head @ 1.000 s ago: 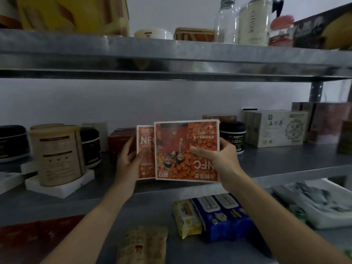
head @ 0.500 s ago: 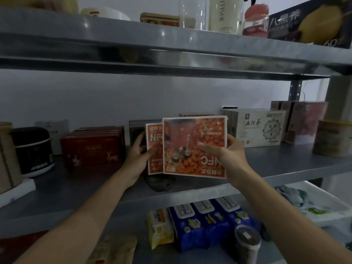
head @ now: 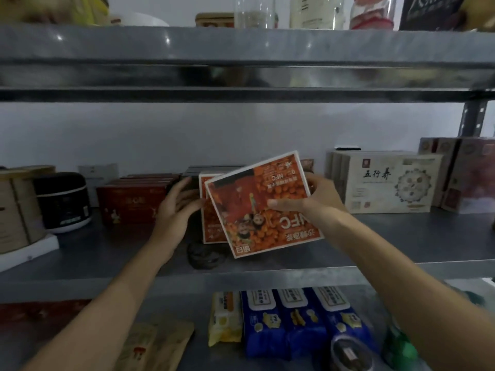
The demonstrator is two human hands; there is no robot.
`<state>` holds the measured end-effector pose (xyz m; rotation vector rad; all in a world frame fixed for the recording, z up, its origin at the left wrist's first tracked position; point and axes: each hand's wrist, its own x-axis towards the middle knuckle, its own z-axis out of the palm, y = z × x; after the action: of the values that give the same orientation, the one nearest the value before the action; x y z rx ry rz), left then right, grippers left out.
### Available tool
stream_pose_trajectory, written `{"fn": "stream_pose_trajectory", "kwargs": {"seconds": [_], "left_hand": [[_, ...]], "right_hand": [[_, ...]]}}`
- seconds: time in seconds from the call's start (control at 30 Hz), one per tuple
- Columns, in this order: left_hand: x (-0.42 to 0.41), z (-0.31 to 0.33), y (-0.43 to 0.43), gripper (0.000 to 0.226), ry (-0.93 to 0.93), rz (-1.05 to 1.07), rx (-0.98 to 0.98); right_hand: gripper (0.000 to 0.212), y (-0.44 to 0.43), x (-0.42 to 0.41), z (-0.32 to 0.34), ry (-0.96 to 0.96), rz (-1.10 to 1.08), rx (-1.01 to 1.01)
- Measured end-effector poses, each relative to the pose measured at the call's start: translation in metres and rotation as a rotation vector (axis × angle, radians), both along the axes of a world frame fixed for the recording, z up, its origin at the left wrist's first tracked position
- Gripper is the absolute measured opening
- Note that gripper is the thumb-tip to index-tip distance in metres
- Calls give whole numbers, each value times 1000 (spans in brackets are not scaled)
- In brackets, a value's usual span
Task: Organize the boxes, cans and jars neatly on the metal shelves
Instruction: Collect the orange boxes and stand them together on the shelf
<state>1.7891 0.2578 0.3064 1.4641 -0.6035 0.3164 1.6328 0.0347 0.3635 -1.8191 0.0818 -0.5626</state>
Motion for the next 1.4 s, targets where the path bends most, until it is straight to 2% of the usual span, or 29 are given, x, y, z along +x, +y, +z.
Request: {"fn": "stream_pose_trajectory", "kwargs": {"seconds": [0.1, 0.17, 0.27, 0.33, 0.4, 0.53, 0.63, 0.77, 0.83, 0.9, 1.0, 1.17, 1.3, 1.4], "left_hand": [[-8, 24, 9, 39, -149, 138, -9], [-25, 48, 14, 40, -264, 137, 25], [-53, 80, 10, 54, -380, 2, 303], [-66, 93, -1, 70, -358, -113, 530], [-73, 97, -14, 77, -332, -199, 636], [-76, 96, -26, 65, -329, -287, 540], [-74, 91, -22, 64, -327, -275, 455], [-74, 80, -15, 64, -272, -220, 187], [-75, 71, -17, 64, -210, -223, 3], [-77, 62, -22, 65, -141, -249, -157], [-78, 53, -26, 69, -68, -275, -272], [-71, 48, -14, 69, -38, -176, -267], [-67, 44, 1, 58, -83, 48, -63], [-68, 37, 8, 52, -107, 100, 130]], "right_hand": [[48, 1, 2, 0, -9, 11, -41], [49, 1, 3, 2, -18, 18, -87], [52, 3, 3, 9, -22, 64, -177], [56, 4, 2, 16, -26, 89, -259], [57, 5, 2, 21, -32, 110, -337], [58, 3, 5, 23, -51, 96, -412], [72, -2, 4, 17, -107, 41, -411], [95, -11, -1, -2, -154, 18, -108], [89, -7, -1, -16, -97, 92, -15], [71, -2, 3, -27, -72, 177, 62], [54, -1, 9, -31, -133, 202, 192], [51, -5, 15, -17, -235, 182, 176], [46, -7, 20, -3, -279, 179, 100], [52, -7, 23, 5, -287, 165, 19]]}}
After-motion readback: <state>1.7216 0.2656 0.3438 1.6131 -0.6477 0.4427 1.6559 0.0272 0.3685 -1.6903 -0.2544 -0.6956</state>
